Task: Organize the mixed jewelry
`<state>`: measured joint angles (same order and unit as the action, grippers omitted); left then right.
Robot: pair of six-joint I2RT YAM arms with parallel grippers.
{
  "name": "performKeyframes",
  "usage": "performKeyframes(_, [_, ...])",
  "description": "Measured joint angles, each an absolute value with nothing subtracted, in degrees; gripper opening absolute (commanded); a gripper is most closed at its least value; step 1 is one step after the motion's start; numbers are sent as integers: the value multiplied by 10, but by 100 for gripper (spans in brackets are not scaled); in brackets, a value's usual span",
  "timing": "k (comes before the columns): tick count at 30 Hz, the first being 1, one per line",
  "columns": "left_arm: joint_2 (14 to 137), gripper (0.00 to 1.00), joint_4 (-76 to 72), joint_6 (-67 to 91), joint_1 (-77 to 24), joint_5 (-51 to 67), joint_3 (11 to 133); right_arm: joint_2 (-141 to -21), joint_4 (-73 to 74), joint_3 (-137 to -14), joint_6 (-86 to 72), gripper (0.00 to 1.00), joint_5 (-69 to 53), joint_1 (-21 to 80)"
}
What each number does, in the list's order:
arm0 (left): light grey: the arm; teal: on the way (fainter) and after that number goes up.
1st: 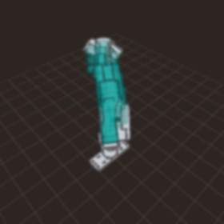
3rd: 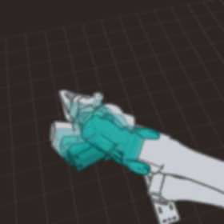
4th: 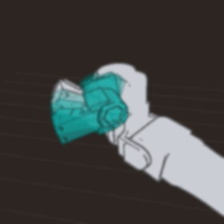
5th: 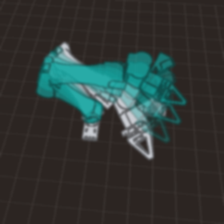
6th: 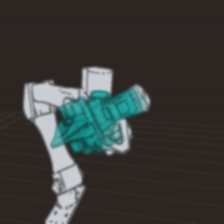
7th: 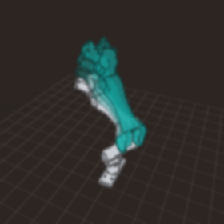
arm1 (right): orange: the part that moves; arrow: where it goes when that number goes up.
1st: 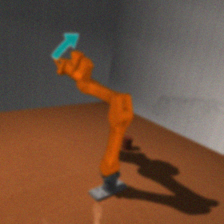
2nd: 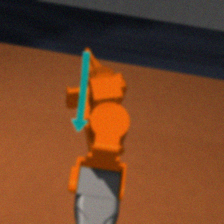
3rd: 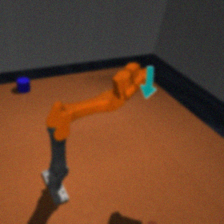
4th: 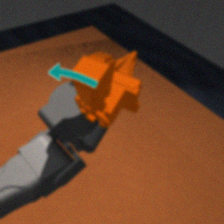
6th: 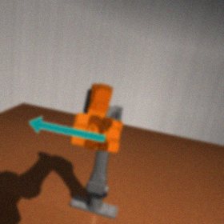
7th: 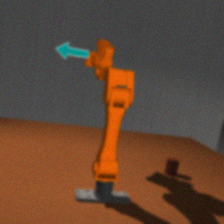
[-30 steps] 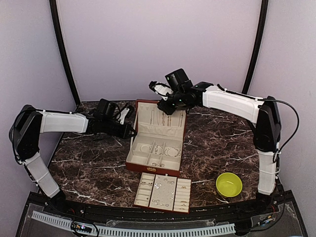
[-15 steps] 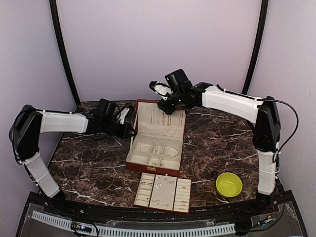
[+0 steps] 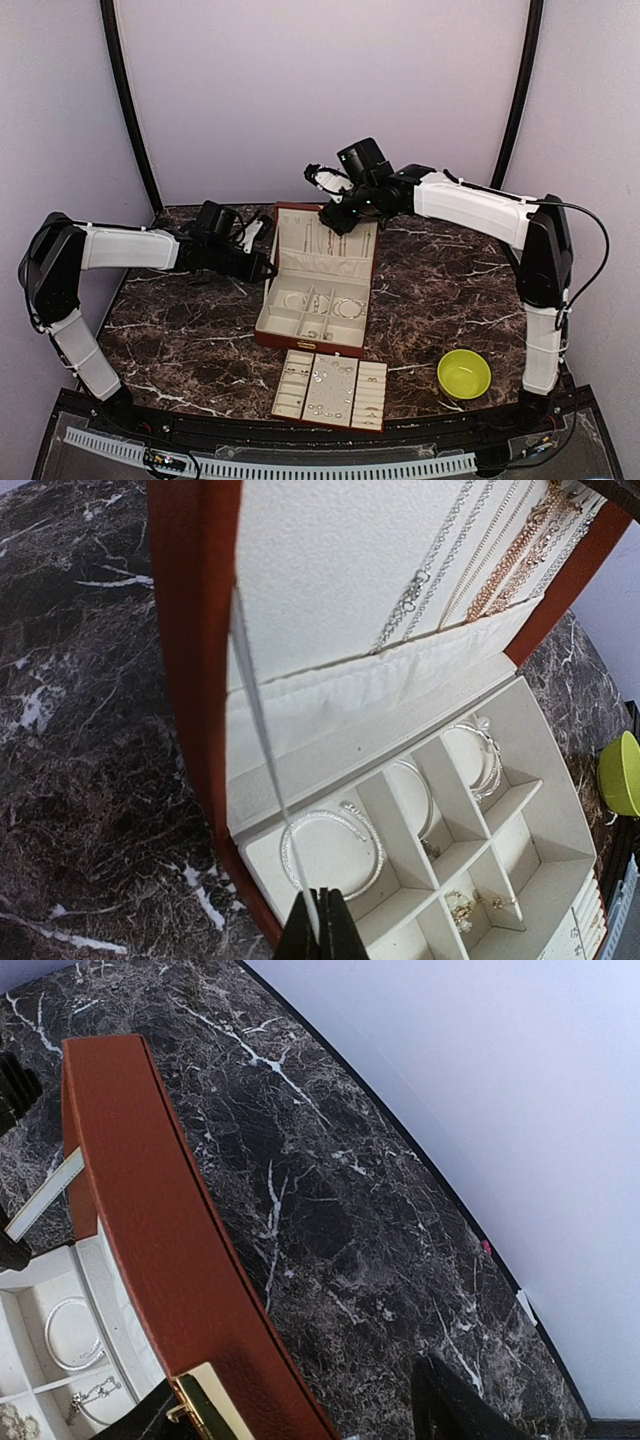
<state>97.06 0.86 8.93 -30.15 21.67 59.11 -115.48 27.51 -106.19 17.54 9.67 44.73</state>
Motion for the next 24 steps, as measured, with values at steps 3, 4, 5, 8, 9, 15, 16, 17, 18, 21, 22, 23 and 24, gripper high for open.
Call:
performKeyframes(3, [971,0,9,88,-302,217,591,-1152,277,-1062,175,71,88,447])
performKeyframes(4, [971,0,9,88,-302,217,591,-1150,280,-1062,175,72,84,447])
performKeyframes(5, [971,0,10,87,-302,217,591,-1147,283,-1062,175,72,78,447])
performKeyframes(8, [971,0,10,86,-302,217,591,-1135,285,-1062,175,75,58,447])
performKeyframes(9, [971,0,10,86,-302,217,591,-1132,285,-1062,175,76,52,447])
performKeyframes(15, [971,0,10,85,-302,217,591,-1125,289,-1062,178,79,31,447])
performKeyframes(16, [971,0,10,85,-302,217,591,-1126,292,-1062,180,79,31,447])
performKeyframes(17, [971,0,10,85,-302,217,591,-1126,295,-1063,180,78,31,447])
performKeyframes(18, [971,0,10,85,-302,217,591,-1128,298,-1064,182,77,32,447])
performKeyframes(21, [971,0,10,85,-302,217,591,-1139,306,-1078,186,72,37,447])
performKeyframes(22, [971,0,10,85,-302,217,591,-1144,307,-1082,189,71,39,447])
performKeyframes(23, [971,0,10,85,-302,217,591,-1148,308,-1086,191,71,41,447])
performKeyframes(24, [971,0,10,85,-302,217,591,-1153,310,-1091,193,71,43,447])
